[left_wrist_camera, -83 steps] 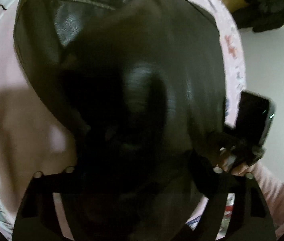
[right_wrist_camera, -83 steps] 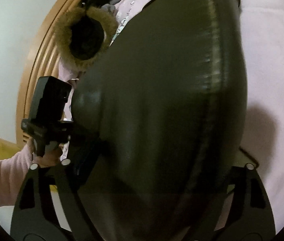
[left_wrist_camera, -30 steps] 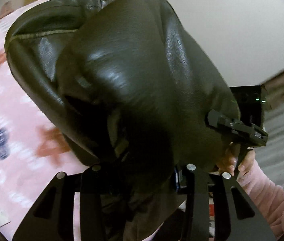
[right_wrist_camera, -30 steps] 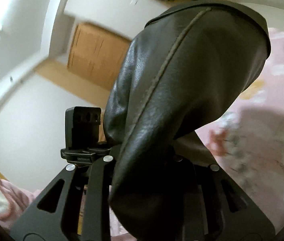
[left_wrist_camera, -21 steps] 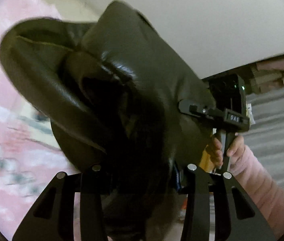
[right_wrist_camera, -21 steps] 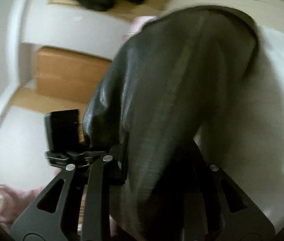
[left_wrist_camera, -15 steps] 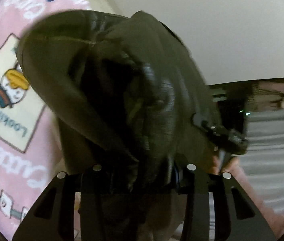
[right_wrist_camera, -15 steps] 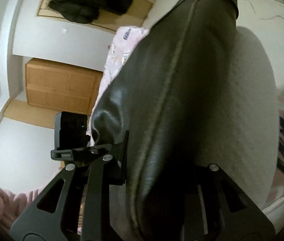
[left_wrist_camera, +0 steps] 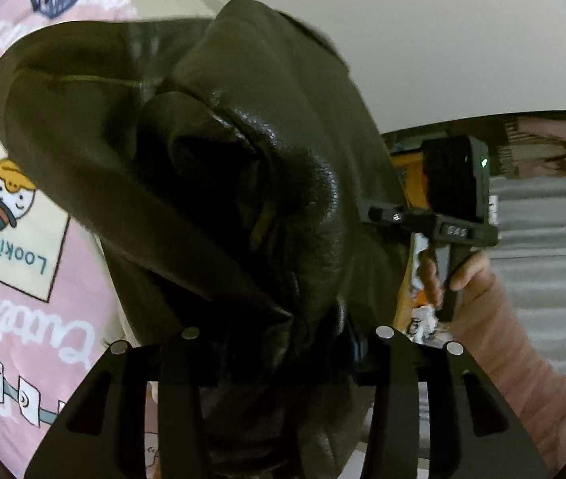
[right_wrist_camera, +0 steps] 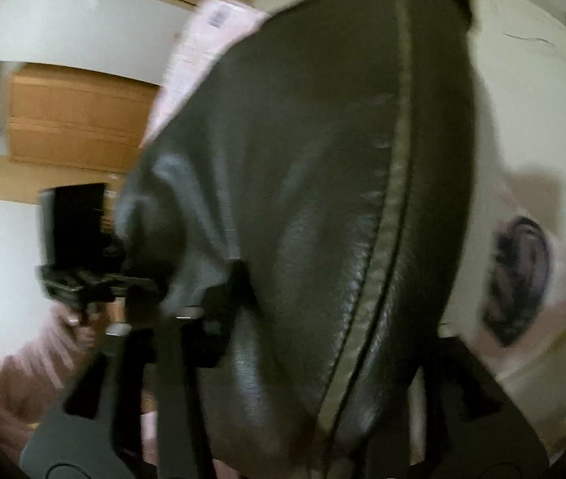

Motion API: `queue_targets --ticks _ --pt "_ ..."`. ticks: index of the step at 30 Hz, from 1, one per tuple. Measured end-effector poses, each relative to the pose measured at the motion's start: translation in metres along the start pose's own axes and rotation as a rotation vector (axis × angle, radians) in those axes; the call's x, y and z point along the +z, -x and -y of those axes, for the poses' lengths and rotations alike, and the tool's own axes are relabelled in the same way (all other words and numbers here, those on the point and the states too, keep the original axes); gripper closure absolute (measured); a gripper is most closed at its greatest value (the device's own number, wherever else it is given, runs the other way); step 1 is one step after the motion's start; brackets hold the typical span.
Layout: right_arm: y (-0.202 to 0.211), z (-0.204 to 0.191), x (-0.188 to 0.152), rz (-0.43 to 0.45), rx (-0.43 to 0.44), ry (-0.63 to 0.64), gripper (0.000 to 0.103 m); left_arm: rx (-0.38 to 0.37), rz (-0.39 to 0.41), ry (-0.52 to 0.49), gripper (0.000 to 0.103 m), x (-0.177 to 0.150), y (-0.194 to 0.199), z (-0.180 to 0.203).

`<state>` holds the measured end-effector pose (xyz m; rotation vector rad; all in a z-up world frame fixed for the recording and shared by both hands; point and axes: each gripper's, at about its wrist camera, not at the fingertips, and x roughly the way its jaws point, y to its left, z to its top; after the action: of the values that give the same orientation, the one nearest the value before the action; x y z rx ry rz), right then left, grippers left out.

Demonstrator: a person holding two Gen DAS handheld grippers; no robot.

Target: Fold large clothes

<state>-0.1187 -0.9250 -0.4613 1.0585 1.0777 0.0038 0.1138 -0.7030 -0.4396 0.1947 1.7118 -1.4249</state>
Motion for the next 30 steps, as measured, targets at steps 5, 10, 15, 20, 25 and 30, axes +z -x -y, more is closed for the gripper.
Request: queue_targets --ticks 5,10,15,20,25,30 --pt "0.024 -0.002 -0.001 -0.017 -0.065 0.017 0.047 -0.010 -0.004 0.054 0.055 -0.006 -0.016 -0.030" --pt "0.107 -0.048 -0.032 0.166 -0.368 0.182 0.047 0.022 0.026 0.052 0.055 -0.010 -0.013 -0.039" --pt "0.089 -0.135 -0.076 0.295 -0.280 0.378 0.068 0.046 0.029 0.032 0.054 -0.010 -0.023 -0.032" --pt "-0.010 -0.112 -0.083 0.145 -0.472 0.399 0.092 0.108 0.012 -0.019 0.053 -0.005 -0.015 -0.004" --pt "-0.022 -0.084 -0.101 0.126 -0.483 0.320 0.096 0.148 -0.061 -0.074 0.055 -0.017 -0.004 0.013" --pt "-0.039 -0.086 -0.114 0.184 -0.501 0.266 0.096 0.193 -0.027 -0.079 0.056 -0.018 0.025 0.020"
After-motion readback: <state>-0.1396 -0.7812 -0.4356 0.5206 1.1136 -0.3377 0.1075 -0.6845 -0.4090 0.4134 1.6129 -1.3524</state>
